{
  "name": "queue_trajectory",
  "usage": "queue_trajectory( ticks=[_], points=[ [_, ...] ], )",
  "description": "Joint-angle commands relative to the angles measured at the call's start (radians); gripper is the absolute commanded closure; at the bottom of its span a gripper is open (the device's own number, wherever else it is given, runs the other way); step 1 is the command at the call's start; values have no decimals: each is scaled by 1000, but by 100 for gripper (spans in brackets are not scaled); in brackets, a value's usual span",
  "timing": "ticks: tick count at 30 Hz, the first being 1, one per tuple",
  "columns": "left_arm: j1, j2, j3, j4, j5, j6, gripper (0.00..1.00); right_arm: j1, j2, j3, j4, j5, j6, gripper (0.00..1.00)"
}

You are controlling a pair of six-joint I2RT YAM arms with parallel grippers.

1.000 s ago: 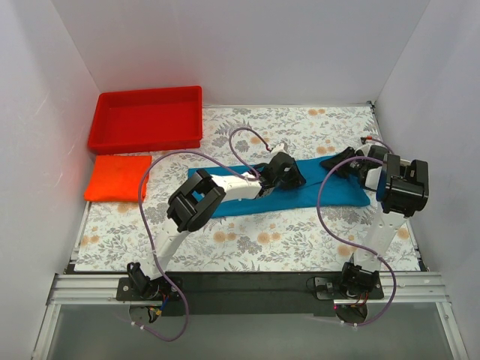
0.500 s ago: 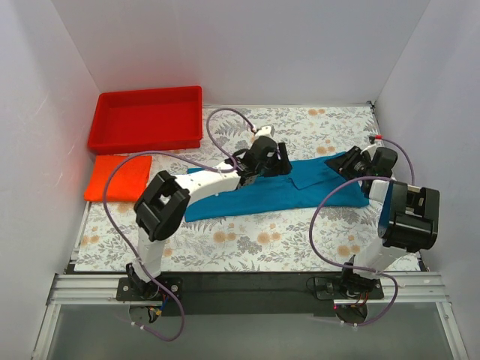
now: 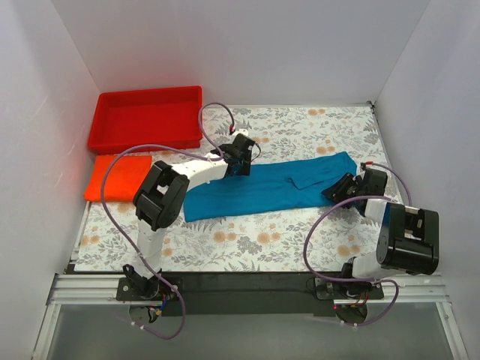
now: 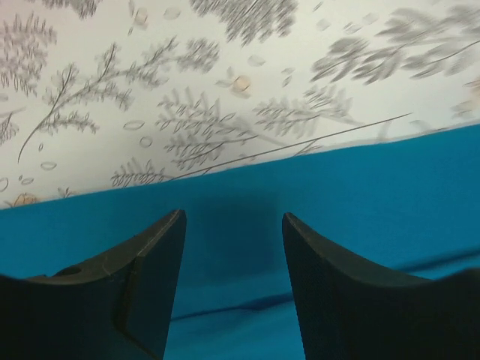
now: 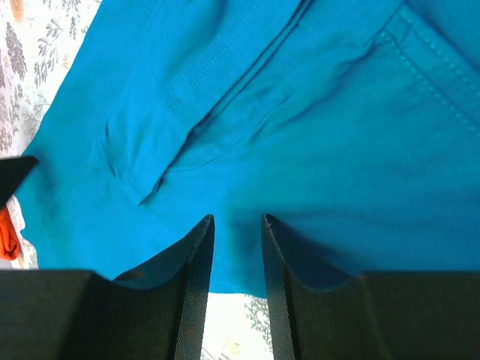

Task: Fold and stack the t-shirts
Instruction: Fold the tshirt

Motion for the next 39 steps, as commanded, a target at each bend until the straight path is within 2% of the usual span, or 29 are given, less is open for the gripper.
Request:
queue_trajectory(
  ticks=[1,4,9,13,18,21,26,30,33,36,37,39],
  points=[
    [11,9,12,-125,-54,-13,48,0,73,40,-20,60,-36,61],
    [22,15,-2,-197,-52,-75,48,0,154,97,-35,101,-67,62],
    [33,-8,-86,-318,-3,-183,49,0,323,256,-64,81,-91,63],
    [31,-66,-196,-381,119,-322,50,22,487,457,-124,14,-102,65],
    [1,-274,-515,-239,376,-534,52,111,663,806,-169,-60,-153,66],
    [-53,-365,-600,-213,447,-637,51,157,775,995,-190,-92,-154,66],
    [-116,-485,-681,-210,425,-772,46,197,940,1230,-245,-127,-176,66],
    [-119,-540,-664,-176,391,-807,41,250,992,1386,-320,-152,-203,64],
    [-119,-534,-588,-180,362,-784,36,257,937,1387,-371,-123,-246,63],
    [-122,-560,-543,-199,330,-766,33,259,779,1245,-396,-75,-278,59],
    [-122,-572,-540,-210,314,-763,33,260,677,1196,-400,-46,-283,57],
    [-122,-626,-543,-255,258,-744,33,269,569,1015,-406,-32,-283,55]
  ],
)
